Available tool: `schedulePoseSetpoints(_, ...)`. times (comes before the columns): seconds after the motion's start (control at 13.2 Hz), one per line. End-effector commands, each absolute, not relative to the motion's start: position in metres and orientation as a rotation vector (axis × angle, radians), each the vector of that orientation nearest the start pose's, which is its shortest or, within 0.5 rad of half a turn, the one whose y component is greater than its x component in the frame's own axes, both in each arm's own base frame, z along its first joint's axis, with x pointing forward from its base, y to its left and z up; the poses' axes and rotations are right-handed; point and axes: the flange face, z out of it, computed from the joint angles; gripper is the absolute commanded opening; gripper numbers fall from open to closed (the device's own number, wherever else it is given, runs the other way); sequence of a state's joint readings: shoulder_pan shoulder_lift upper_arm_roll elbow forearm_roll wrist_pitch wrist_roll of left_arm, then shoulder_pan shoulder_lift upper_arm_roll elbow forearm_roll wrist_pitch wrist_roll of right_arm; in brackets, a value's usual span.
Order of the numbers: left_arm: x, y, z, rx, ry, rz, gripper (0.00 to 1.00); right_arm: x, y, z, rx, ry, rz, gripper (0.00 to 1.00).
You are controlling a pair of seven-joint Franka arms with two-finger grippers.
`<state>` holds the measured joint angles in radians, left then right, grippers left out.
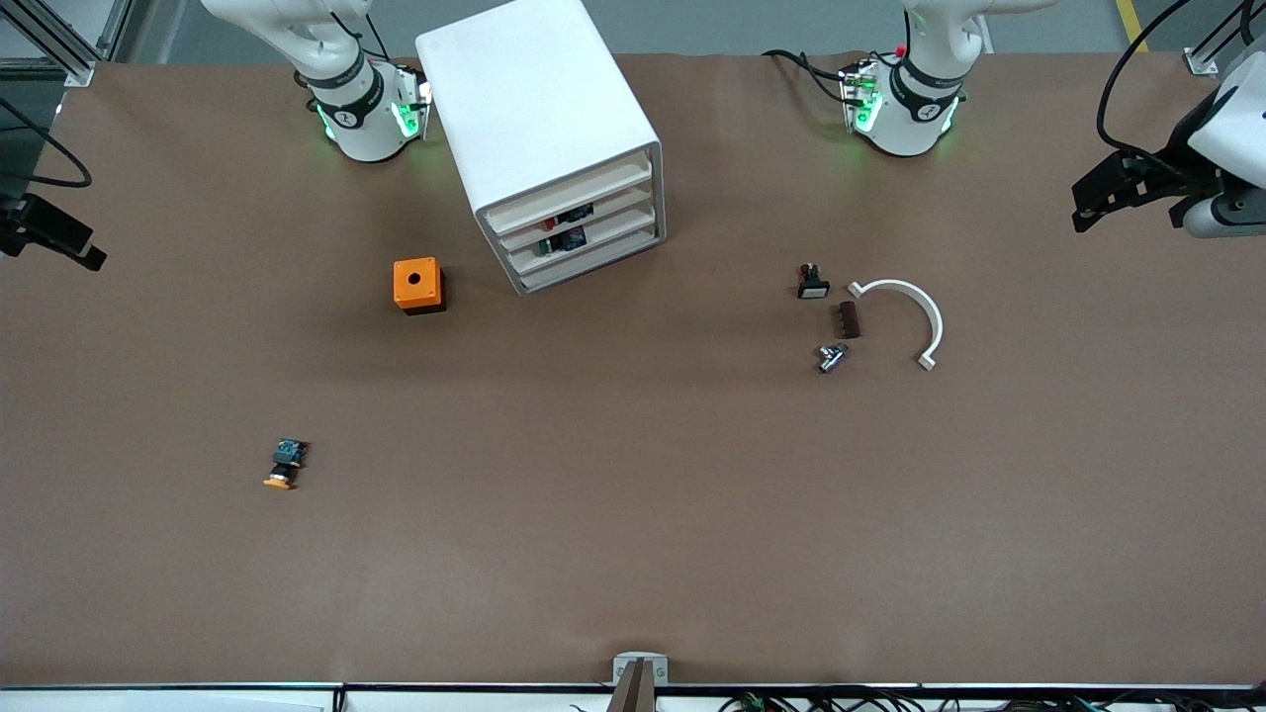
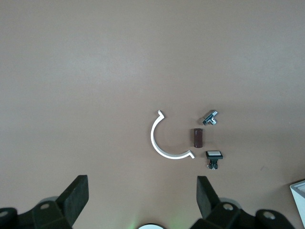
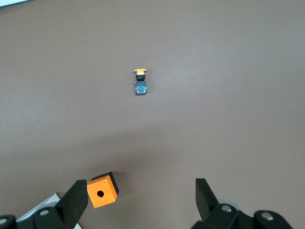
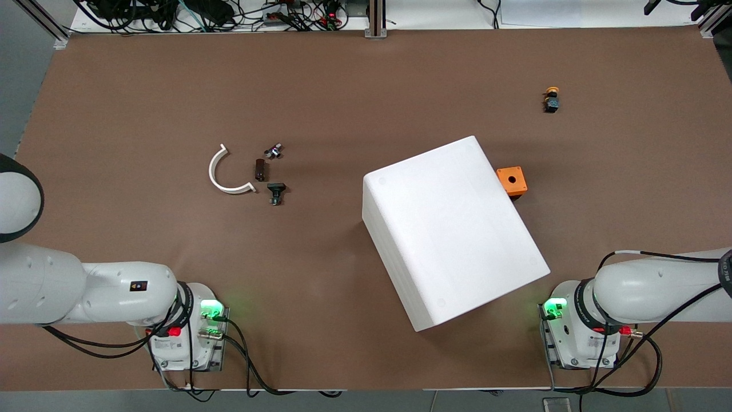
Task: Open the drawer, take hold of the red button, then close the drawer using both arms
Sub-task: 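Reach the left gripper toward the cabinet drawer handle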
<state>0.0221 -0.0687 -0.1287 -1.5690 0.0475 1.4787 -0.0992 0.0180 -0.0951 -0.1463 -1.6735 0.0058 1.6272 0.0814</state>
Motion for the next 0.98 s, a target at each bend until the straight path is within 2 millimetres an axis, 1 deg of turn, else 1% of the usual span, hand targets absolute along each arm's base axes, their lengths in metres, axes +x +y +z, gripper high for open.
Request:
schedulePoseSetpoints(0.0, 0.521, -0.054, 0.658, -3.078, 0.01, 0.045, 1.0, 0.517, -0.07, 0.636, -3.118, 0.347, -0.082, 1.0)
schedulePoseSetpoints(0.15, 0.521, -0.057, 0.659, -3.078, 0.012, 0.042, 1.0, 0.517, -0.07, 0.635, -3.119, 0.347, -0.08, 1.0)
schedulePoseSetpoints(0.23, 0.527, -0.06, 0.649, -3.081, 0.009, 0.073, 1.0, 0.517, -0.07, 0.635, -3.119, 0.347, -0.08, 1.0)
schedulePoseSetpoints(0.3, 0.535, -0.061, 0.633, -3.079, 0.015, 0.12, 1.0, 0.517, -0.07, 0.635, -3.119, 0.347, -0.08, 1.0)
schedulePoseSetpoints(0.38, 0.542, -0.073, 0.616, -3.089, 0.044, 0.164, 1.0, 0.517, -0.07, 0.635, -3.119, 0.347, -0.08, 1.0)
schedulePoseSetpoints(0.45, 0.552, -0.081, 0.599, -3.09, 0.055, 0.197, 1.0, 0.517, -0.071, 0.635, -3.118, 0.349, -0.08, 1.0)
schedulePoseSetpoints(0.53, 0.558, -0.094, 0.587, -3.096, 0.047, 0.212, 1.0, 0.517, -0.07, 0.635, -3.119, 0.347, -0.08, 1.0)
schedulePoseSetpoints(0.61, 0.569, -0.109, 0.563, -3.104, -0.031, 0.255, 1.0, 0.517, -0.071, 0.635, -3.118, 0.349, -0.08, 1.0)
schedulePoseSetpoints(0.68, 0.576, -0.12, 0.542, -3.09, -0.146, 0.299, 1.0, 0.517, -0.071, 0.635, -3.118, 0.349, -0.082, 1.0)
schedulePoseSetpoints(0.83, 0.589, -0.143, 0.489, -3.025, -0.364, 0.413, 1.0, 0.519, -0.074, 0.635, -3.121, 0.335, -0.085, 1.0)
schedulePoseSetpoints(0.91, 0.592, -0.161, 0.461, -2.992, -0.438, 0.481, 1.0, 0.52, -0.074, 0.637, -3.127, 0.331, -0.092, 1.0)
